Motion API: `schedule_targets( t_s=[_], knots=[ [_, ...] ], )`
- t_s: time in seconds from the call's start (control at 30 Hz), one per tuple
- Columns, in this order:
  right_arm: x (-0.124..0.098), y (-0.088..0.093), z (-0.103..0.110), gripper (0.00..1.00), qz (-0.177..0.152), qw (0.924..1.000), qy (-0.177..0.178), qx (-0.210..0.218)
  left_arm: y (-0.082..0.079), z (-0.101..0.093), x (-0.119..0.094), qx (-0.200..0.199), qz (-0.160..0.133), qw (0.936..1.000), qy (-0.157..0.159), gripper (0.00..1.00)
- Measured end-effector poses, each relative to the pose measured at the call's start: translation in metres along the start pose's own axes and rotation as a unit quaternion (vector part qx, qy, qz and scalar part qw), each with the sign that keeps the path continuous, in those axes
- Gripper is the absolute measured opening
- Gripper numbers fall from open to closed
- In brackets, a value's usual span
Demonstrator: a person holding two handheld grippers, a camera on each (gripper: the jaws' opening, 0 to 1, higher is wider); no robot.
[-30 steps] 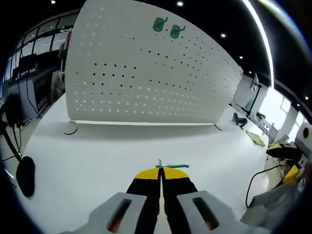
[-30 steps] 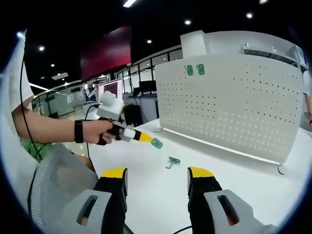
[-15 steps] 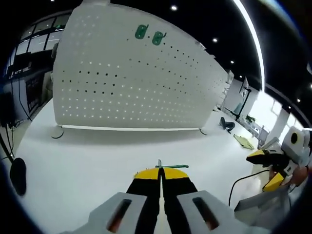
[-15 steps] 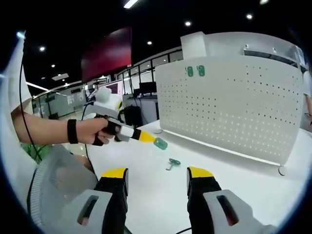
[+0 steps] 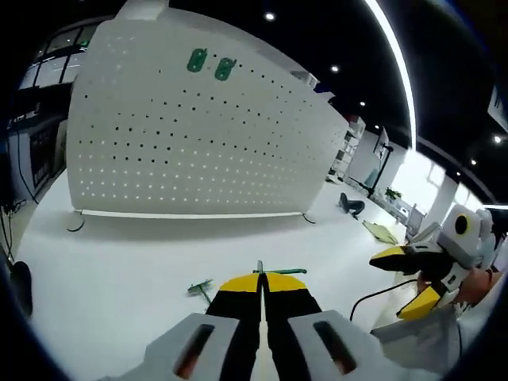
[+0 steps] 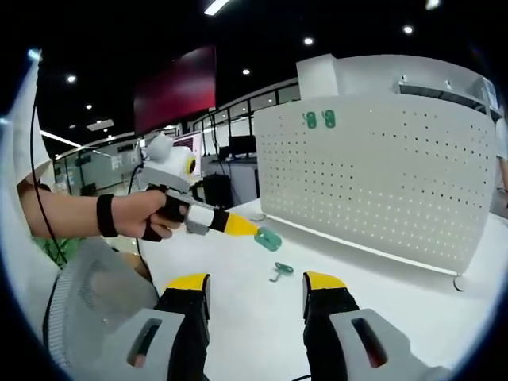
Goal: Insert the hook assembly into the mounting plate slot until the hook locks in place.
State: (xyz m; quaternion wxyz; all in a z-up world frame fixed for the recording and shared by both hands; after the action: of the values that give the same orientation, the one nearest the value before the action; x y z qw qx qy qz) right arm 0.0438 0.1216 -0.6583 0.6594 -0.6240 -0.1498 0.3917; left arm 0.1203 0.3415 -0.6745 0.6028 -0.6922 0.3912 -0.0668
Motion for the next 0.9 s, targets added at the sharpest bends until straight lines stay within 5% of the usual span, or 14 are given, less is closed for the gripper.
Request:
schedule_targets(
  t_s=[0.9],
  knots=[
    [0.010,-0.009,-0.004,0.33,0.021,0.9979,-0.026,-0.056,0.001,-0.043,-0.013,-0.021,-0.010,0.9975,0.066,0.01]
  ],
)
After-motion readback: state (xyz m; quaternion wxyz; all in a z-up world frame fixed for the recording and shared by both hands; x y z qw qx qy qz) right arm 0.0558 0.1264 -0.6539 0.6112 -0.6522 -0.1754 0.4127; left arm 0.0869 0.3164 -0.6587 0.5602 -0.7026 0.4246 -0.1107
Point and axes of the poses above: the point that each gripper's makers call its tool centre point, and the gripper's own axes: x roughly forward along the fingers, z roughly to its left, y roughly out of its underside, the point moved 10 cm from there along -x, roughly backward along the fingers, and after that the axes turned 7 degrees about x, right-handed, at the moved point
